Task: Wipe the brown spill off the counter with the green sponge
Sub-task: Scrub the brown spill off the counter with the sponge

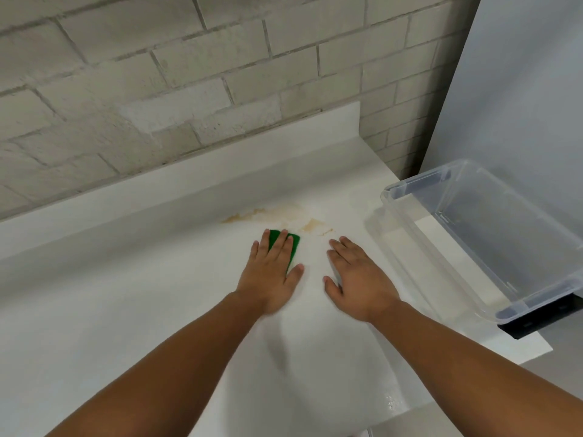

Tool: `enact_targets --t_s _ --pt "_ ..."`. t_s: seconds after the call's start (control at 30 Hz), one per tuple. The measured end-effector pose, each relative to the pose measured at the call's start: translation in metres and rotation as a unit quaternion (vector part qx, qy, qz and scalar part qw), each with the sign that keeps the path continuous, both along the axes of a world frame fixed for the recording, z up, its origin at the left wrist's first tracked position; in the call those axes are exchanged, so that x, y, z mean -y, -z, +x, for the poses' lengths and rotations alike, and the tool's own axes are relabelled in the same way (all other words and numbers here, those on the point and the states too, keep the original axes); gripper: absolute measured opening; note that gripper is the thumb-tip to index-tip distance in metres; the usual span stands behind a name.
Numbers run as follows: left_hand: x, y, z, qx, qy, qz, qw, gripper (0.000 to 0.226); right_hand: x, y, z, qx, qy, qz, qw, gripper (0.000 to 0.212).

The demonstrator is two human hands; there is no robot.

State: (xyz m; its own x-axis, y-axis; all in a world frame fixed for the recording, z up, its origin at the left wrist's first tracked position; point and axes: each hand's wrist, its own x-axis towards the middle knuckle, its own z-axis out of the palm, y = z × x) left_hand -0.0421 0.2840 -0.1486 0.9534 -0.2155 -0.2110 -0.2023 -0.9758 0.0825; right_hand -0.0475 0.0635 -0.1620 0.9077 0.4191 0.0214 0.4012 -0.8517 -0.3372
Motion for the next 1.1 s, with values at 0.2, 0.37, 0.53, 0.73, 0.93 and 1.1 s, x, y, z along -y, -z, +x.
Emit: enact_targets --t_s 0.2,0.37,0.53,0.73,0.93,1.1 --pt "0.017 -0.001 -0.014 0.007 0.104 -0.029 0.994 0.07 0.001 0.004 0.001 0.004 -0.003 0.002 1.0 0.071" --pt "-0.01 0.001 -0.008 0.013 0.132 -0.03 0.991 0.066 0.001 0.004 0.001 -0.002 -0.001 0.007 1.0 0.072" --pt "0.049 -0.001 0.012 0.002 -0.001 -0.059 0.998 0.07 0.002 0.002 -0.001 0.004 0.05 0.103 0.993 0.066" --pt "0.042 -0.019 0.006 -0.164 -0.164 -0.496 0.837 0.069 -0.004 -0.008 0.002 0.004 0.081 0.182 0.98 0.063" --pt "-0.008 -0.033 -0.016 0.079 -0.187 -0.384 0.901 0.042 -0.066 -0.018 0.011 -0.05 0.063 0.053 0.995 0.074" --pt "-0.06 -0.025 -0.023 0.115 -0.17 -0.24 0.949 0.045 -0.076 -0.014 0.019 -0.082 0.066 -0.102 0.989 0.07"
